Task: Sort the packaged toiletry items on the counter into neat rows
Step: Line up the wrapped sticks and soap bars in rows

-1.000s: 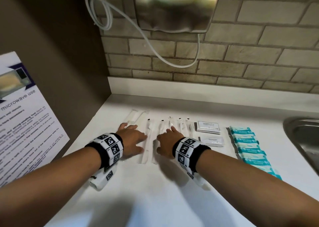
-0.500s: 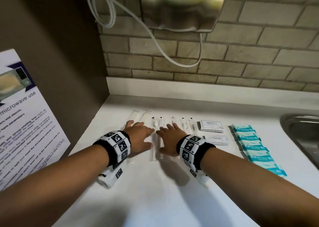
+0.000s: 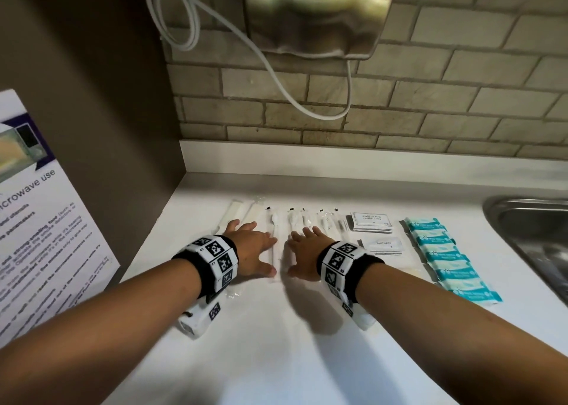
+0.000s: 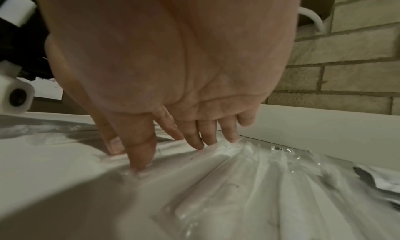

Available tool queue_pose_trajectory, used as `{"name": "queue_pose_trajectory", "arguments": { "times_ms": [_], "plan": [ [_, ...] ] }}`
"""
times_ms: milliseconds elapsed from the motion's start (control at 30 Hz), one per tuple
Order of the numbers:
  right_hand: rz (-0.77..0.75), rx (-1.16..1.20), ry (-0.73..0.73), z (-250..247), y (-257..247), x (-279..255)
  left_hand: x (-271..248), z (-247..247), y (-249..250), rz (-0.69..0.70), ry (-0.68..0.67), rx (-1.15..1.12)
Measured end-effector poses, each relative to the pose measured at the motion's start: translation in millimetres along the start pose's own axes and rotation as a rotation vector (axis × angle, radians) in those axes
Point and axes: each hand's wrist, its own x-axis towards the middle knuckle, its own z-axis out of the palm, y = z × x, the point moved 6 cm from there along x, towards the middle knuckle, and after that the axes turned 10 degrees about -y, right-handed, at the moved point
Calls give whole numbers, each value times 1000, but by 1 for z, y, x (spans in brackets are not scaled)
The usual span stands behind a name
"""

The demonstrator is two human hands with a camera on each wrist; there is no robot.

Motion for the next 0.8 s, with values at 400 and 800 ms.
{"name": "queue_pose_trajectory", "arguments": {
  "times_ms": [400, 800],
  "plan": [
    [-12, -18, 17, 0, 1, 2, -6, 2, 4, 26, -7, -54],
    [-35, 2, 81, -19, -14, -10, -15, -17, -16, -17, 96, -222]
  ]
}}
